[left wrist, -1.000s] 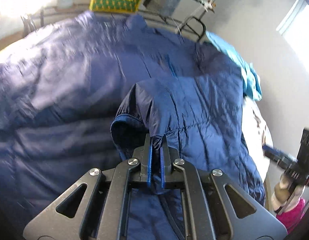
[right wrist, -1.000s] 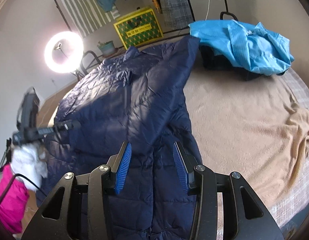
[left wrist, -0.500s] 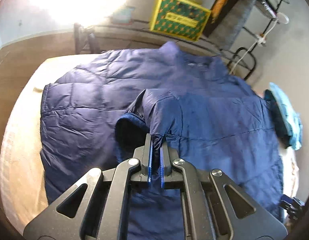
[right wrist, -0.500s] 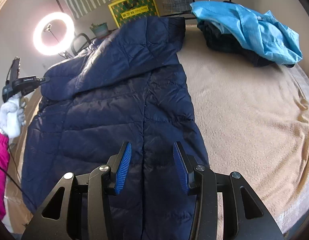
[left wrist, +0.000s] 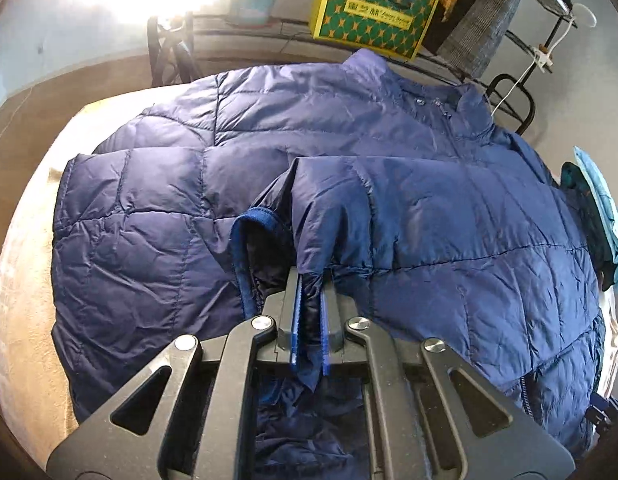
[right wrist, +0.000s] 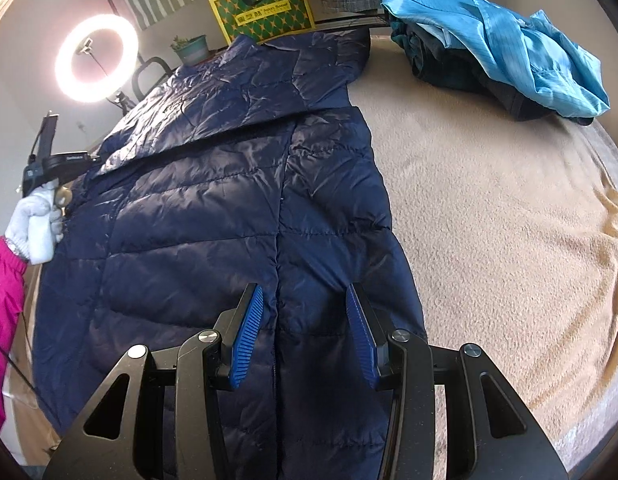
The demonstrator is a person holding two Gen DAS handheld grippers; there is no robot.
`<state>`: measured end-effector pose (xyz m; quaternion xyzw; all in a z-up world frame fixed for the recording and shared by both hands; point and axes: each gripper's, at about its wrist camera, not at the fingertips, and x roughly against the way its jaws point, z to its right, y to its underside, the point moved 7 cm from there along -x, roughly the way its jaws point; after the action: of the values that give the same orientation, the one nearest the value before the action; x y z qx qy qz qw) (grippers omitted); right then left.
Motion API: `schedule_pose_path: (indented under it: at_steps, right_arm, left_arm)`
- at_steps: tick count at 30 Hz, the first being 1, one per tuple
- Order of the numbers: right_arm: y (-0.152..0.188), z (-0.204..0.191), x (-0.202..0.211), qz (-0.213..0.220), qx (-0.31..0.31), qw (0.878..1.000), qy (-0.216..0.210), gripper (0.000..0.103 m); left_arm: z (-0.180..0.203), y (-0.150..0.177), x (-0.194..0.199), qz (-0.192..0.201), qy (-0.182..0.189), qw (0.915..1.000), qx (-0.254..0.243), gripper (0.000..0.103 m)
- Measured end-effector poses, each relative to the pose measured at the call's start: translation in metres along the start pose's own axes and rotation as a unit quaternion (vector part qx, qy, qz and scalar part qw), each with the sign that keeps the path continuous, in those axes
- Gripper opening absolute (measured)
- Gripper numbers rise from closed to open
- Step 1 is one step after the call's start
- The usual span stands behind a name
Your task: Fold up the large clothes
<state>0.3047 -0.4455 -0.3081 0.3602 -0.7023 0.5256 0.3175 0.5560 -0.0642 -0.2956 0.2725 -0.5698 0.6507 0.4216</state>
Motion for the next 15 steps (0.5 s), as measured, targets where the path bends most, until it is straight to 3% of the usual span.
schedule_pose_path:
  at_steps: [1, 3, 4, 9, 15]
  right_arm:
    - [0.001, -0.001, 0.001, 0.000, 0.000, 1.000, 0.001, 0.042]
    - [0.001, -0.001, 0.001, 0.000, -0.003, 1.000, 0.000, 0.042]
    - [0.000, 0.000, 0.002, 0.000, -0.004, 1.000, 0.000, 0.042]
    - [-0.005, 0.001, 0.023, 0.022, -0.011, 1.000, -0.005, 0.042]
    - [-0.007, -0.002, 0.059, 0.056, -0.008, 0.998, -0.003, 0.042]
  left_arm:
    - [-0.002, -0.001, 0.003, 0.000, 0.001, 1.0000, 0.003, 0.012]
    - [-0.006, -0.003, 0.013, 0.002, 0.001, 1.0000, 0.008, 0.028]
    - [-0.009, -0.003, 0.023, 0.008, 0.001, 0.9999, 0.009, 0.031]
    - [-0.030, 0.006, 0.084, 0.046, 0.010, 0.9987, 0.018, 0.032]
    - [-0.060, 0.063, 0.164, 0.069, 0.028, 0.9967, 0.031, 0.032]
